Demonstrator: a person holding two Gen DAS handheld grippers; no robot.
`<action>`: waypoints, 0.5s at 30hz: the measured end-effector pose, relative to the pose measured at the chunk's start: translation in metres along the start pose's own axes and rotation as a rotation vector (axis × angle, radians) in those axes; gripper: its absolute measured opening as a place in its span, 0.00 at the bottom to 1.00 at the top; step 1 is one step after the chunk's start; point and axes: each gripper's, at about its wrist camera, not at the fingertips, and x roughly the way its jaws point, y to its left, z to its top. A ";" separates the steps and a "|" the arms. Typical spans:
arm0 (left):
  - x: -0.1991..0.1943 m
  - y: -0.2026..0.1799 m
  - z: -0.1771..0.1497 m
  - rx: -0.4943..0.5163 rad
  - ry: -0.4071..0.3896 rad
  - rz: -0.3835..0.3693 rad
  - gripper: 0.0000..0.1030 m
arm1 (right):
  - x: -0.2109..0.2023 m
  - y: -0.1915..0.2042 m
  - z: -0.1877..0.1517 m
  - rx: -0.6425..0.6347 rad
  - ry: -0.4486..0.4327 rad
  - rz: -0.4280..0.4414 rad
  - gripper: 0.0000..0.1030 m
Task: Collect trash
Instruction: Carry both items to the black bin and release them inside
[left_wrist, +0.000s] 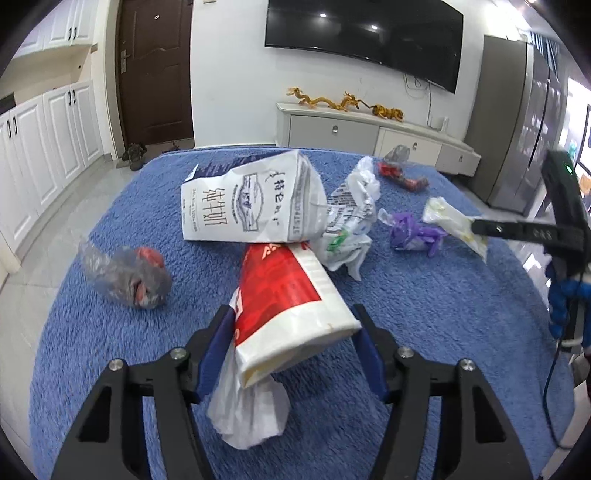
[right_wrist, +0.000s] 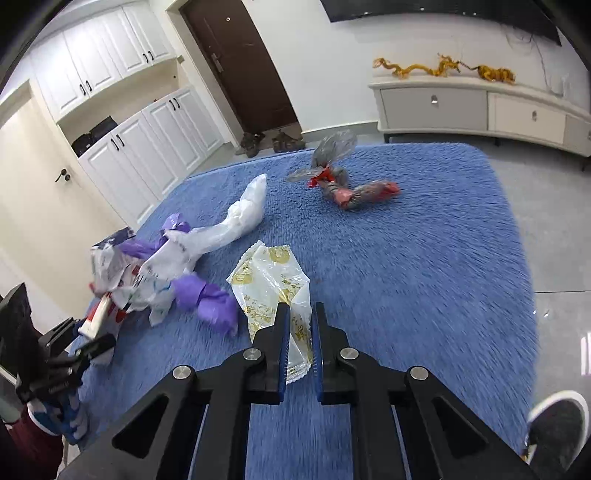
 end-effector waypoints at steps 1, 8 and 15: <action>-0.003 0.000 -0.001 -0.007 -0.001 -0.007 0.59 | -0.011 0.002 -0.006 -0.003 -0.007 -0.009 0.11; -0.049 0.000 -0.018 -0.061 -0.021 -0.075 0.58 | -0.075 0.013 -0.039 -0.021 -0.038 -0.042 0.10; -0.084 -0.009 -0.040 -0.080 0.007 -0.142 0.15 | -0.116 0.032 -0.078 -0.037 -0.055 -0.045 0.10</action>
